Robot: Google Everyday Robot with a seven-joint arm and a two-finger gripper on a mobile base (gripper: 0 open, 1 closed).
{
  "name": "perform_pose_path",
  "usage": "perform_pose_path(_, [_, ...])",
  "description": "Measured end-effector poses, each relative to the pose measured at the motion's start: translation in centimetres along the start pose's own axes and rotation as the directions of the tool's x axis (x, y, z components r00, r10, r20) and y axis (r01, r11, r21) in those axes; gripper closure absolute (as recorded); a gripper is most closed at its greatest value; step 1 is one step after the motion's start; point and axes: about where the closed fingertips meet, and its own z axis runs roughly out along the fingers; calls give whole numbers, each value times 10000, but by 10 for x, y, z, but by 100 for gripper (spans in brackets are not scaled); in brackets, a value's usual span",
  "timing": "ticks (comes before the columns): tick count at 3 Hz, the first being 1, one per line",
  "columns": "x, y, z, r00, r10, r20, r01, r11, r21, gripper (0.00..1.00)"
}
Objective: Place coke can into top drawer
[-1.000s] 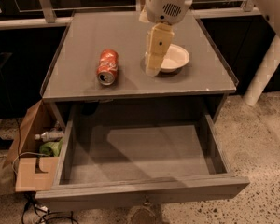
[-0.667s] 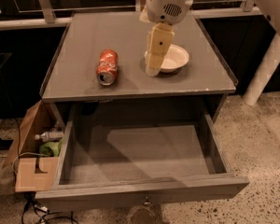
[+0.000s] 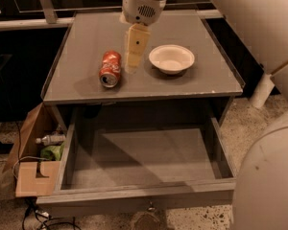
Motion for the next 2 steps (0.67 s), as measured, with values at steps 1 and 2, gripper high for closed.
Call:
perform_pose_path(1, [-1, -1, 1, 10000, -3, 23, 3, 10000, 29, 0])
perform_pose_path(2, [-8, -10, 15, 9998, 210, 36, -209, 9997, -135, 0])
